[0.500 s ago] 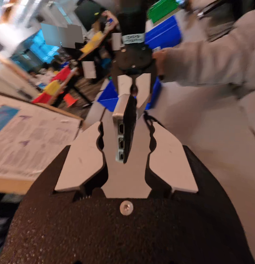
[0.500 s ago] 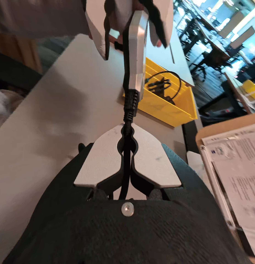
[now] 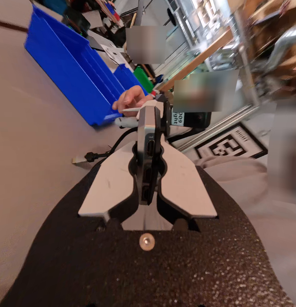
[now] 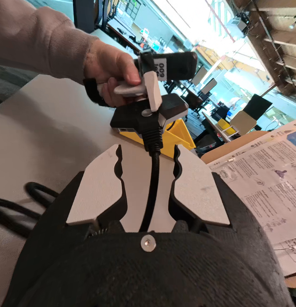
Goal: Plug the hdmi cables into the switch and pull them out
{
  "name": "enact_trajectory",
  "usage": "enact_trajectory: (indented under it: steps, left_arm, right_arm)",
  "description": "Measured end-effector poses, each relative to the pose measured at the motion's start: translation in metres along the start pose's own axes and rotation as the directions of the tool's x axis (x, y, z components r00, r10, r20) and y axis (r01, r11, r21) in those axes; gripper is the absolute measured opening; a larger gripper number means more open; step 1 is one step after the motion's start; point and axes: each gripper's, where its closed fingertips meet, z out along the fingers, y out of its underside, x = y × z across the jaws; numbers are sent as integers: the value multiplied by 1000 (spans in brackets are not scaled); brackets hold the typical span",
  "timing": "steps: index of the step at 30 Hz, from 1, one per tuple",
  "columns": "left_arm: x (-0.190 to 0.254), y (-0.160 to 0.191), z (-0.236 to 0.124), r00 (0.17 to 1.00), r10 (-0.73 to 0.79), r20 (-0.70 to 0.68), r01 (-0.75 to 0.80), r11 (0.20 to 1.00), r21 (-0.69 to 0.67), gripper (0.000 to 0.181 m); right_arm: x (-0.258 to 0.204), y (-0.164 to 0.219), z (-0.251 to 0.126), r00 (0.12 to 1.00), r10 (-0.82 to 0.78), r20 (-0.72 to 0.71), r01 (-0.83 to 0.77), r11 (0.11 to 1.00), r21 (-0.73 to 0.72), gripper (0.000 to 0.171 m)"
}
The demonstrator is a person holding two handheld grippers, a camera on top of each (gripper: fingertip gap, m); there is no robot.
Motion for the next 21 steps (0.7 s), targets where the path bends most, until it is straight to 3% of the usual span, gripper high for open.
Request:
enact_trajectory:
  steps: [1, 4, 6, 21]
  left_arm:
    - [-1, 3, 4, 997, -68, -44, 68, 998, -6, 21]
    - [-6, 9, 15, 961, -234, -148, 233, 972, -24, 21]
    - [-6, 10, 19, 941, -278, -194, 279, 960, -21, 21]
    - [-9, 19, 28, 920, -330, -213, 334, 942, -17, 22]
  right_arm:
    - [-2, 3, 0, 1000, 9, 18, -8, 1000, -11, 57]
    - [-4, -4, -2, 999, 3, 37, -5, 998, 58, 38]
    - [-6, -7, -4, 999, 19, 44, -23, 995, 99, 36]
    - [-13, 4, -18, 994, 100, 35, -105, 980, 170, 25]
